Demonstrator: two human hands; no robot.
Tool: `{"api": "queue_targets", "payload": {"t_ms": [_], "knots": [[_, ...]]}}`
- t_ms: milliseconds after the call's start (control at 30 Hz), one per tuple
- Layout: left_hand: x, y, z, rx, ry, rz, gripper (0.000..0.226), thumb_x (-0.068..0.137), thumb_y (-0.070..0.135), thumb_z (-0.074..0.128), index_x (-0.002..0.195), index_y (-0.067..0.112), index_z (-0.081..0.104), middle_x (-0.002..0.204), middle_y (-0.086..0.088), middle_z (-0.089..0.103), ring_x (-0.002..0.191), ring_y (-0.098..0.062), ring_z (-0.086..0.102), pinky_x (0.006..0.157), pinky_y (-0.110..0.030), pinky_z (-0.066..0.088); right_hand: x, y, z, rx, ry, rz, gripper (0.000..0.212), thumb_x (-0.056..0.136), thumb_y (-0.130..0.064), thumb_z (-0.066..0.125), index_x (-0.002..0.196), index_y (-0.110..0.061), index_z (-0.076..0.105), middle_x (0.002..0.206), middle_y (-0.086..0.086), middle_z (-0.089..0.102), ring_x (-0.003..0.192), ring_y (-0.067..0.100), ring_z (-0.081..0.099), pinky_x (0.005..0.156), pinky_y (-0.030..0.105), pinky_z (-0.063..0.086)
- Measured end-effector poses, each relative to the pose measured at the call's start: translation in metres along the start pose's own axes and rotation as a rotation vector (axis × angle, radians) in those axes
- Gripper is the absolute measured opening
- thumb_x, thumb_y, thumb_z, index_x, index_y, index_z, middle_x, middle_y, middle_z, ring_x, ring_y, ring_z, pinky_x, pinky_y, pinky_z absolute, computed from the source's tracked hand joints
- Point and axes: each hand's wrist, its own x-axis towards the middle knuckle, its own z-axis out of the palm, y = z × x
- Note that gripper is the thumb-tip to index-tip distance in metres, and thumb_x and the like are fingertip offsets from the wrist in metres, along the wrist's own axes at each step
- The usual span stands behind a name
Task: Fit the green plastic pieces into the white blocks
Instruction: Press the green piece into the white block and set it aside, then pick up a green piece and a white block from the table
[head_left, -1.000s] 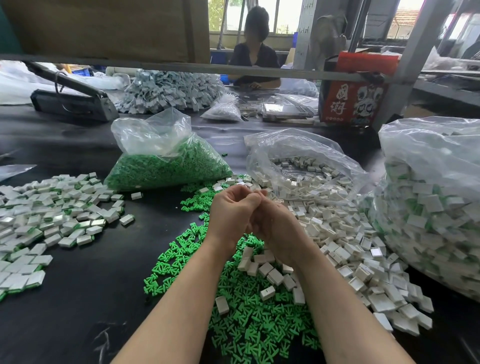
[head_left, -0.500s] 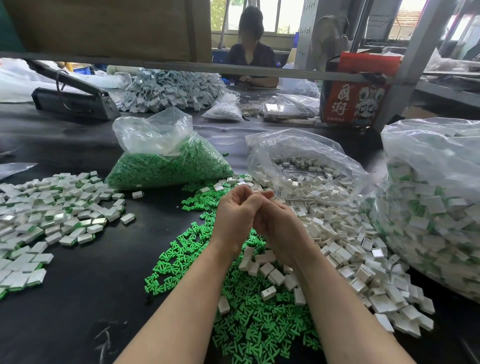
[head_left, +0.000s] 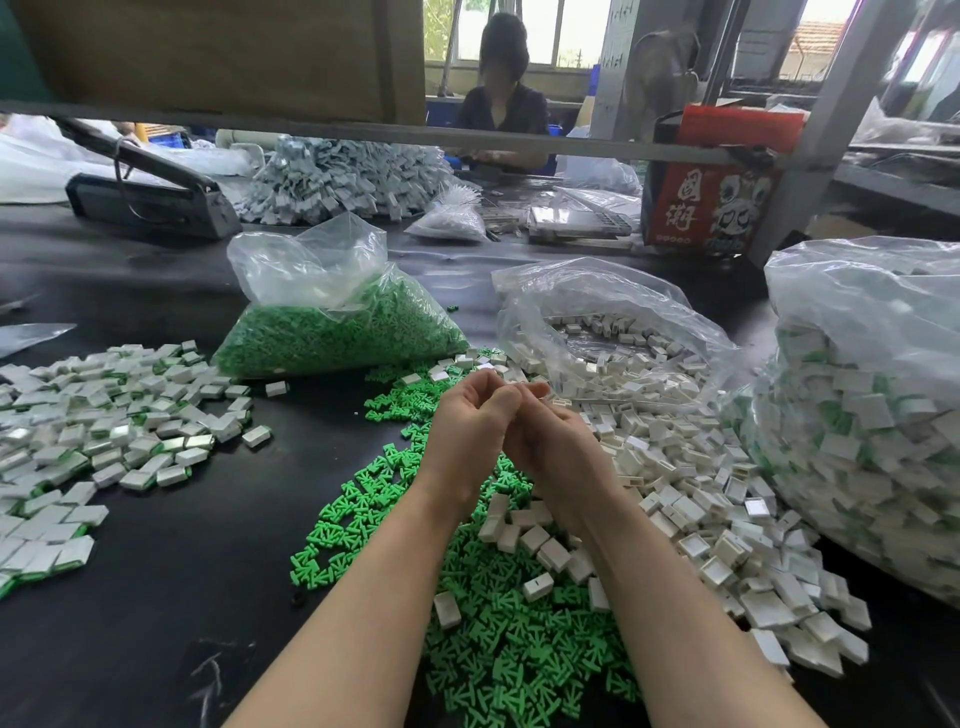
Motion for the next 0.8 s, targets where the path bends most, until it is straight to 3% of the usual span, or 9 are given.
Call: {"api": "queue_targets", "payload": {"t_ms": [67,133,300,367,467,533,600,700,800], "knots": [[0.0,0.003,-0.002,-0.007,-0.007,-0.011,0.023,0.079,0.014,0.055,0.06,0.026,0.06,0.079,0.0,0.074,0.065,-0.008,0.065,0.057,-0.018,0.049,0.003,0.002,-0.001,0.005,-0.033,-0.011,0.066,0.09,-0.05,0.053,0.099,0.016,0.056,0.068,0.009,0.041,0.059,0.016,0.033,0.056,0.027,0.026],[0.001,0.005,-0.007,-0.027,-0.01,-0.039,0.02,0.078,0.015,0.058,0.062,0.025,0.066,0.063,0.003,0.062,0.055,-0.008,0.055,0.051,-0.018,0.046,0.004,0.002,-0.002,0.039,-0.087,-0.024,0.054,0.098,-0.05,0.039,0.085,-0.001,0.059,0.065,0.007,0.042,0.055,0.013,0.032,0.052,0.027,0.023],[0.005,0.007,-0.018,-0.254,-0.098,-0.112,0.011,0.084,0.009,0.068,0.094,0.006,0.07,0.082,-0.006,0.073,0.073,-0.011,0.07,0.066,-0.018,0.054,0.005,-0.001,-0.007,0.101,-0.112,-0.014,0.041,0.104,-0.035,0.032,0.108,-0.005,0.06,0.07,0.005,0.048,0.056,0.014,0.039,0.055,0.027,0.023],[0.005,0.01,-0.019,-0.281,-0.095,-0.138,0.025,0.078,0.013,0.069,0.101,0.002,0.067,0.086,-0.008,0.074,0.075,-0.012,0.07,0.067,-0.018,0.055,0.006,-0.002,-0.006,0.107,-0.127,-0.013,0.04,0.104,-0.033,0.032,0.099,-0.01,0.066,0.069,0.003,0.05,0.056,0.013,0.04,0.054,0.027,0.022],[0.005,0.013,-0.025,-0.255,-0.079,-0.15,0.029,0.076,0.016,0.069,0.102,0.004,0.066,0.094,-0.011,0.075,0.084,-0.019,0.072,0.073,-0.024,0.057,0.005,-0.003,-0.006,0.076,-0.127,-0.015,0.039,0.103,-0.033,0.035,0.085,-0.015,0.065,0.067,0.003,0.05,0.054,0.013,0.041,0.053,0.026,0.025],[0.005,0.018,-0.034,-0.143,-0.063,-0.122,0.028,0.078,0.02,0.069,0.103,0.007,0.065,0.1,-0.012,0.075,0.093,-0.024,0.072,0.078,-0.028,0.057,0.005,-0.005,-0.009,0.038,-0.089,-0.007,0.045,0.103,-0.034,0.037,0.072,-0.016,0.064,0.063,0.004,0.05,0.052,0.014,0.04,0.052,0.026,0.028],[0.007,0.023,-0.052,0.063,0.018,-0.068,0.026,0.08,0.025,0.073,0.102,0.013,0.065,0.099,-0.006,0.076,0.092,-0.021,0.072,0.073,-0.029,0.055,0.005,-0.007,-0.012,-0.005,-0.014,-0.013,0.046,0.102,-0.03,0.04,0.065,-0.018,0.063,0.06,0.002,0.051,0.05,0.013,0.041,0.051,0.023,0.032],[0.007,0.026,-0.091,0.419,0.297,0.019,0.017,0.081,0.019,0.078,0.094,0.022,0.068,0.091,-0.001,0.075,0.087,-0.018,0.071,0.07,-0.032,0.055,0.004,-0.011,-0.015,-0.052,0.13,-0.058,0.037,0.101,-0.023,0.045,0.068,-0.013,0.06,0.058,-0.002,0.052,0.05,0.011,0.042,0.052,0.022,0.034],[0.001,0.021,-0.132,0.953,0.537,0.023,0.015,0.081,0.015,0.077,0.089,0.027,0.069,0.085,0.002,0.072,0.08,-0.021,0.067,0.071,-0.03,0.049,0.005,-0.013,-0.016,-0.164,0.243,-0.133,0.034,0.1,-0.017,0.049,0.069,-0.01,0.06,0.057,0.002,0.052,0.048,0.01,0.042,0.052,0.022,0.036]]}}
